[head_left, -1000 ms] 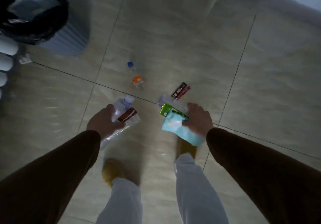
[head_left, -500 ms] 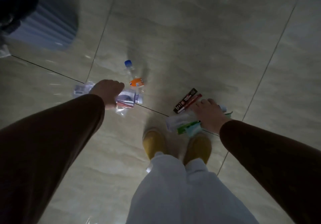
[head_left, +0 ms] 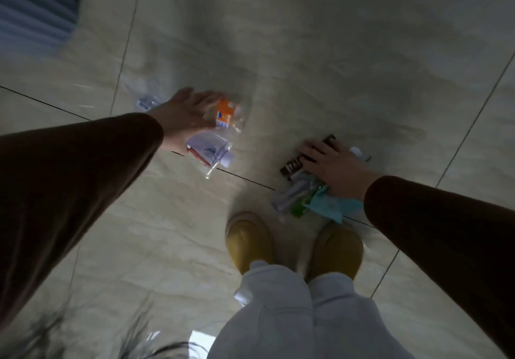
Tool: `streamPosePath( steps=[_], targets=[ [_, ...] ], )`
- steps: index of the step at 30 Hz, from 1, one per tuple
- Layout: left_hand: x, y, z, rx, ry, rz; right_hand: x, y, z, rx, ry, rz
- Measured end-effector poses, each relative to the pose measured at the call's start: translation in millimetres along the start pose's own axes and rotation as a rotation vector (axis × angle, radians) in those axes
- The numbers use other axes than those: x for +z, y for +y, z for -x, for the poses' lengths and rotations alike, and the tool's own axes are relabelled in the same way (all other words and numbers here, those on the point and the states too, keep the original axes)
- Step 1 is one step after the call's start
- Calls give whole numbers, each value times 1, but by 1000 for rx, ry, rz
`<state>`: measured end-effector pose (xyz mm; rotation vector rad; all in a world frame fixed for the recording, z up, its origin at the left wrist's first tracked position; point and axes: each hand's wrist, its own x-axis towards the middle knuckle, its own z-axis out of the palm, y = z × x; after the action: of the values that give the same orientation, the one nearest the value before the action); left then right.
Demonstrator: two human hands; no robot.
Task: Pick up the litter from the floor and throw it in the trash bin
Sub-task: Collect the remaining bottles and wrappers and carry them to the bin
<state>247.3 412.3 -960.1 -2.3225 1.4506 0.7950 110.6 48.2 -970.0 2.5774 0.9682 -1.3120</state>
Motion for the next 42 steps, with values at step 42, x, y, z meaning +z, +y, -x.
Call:
streamPosePath(
  steps=[42],
  targets=[
    [-250,-4,281,-1416,545,1564,-451,-100,78,426,571,-1018]
  ],
)
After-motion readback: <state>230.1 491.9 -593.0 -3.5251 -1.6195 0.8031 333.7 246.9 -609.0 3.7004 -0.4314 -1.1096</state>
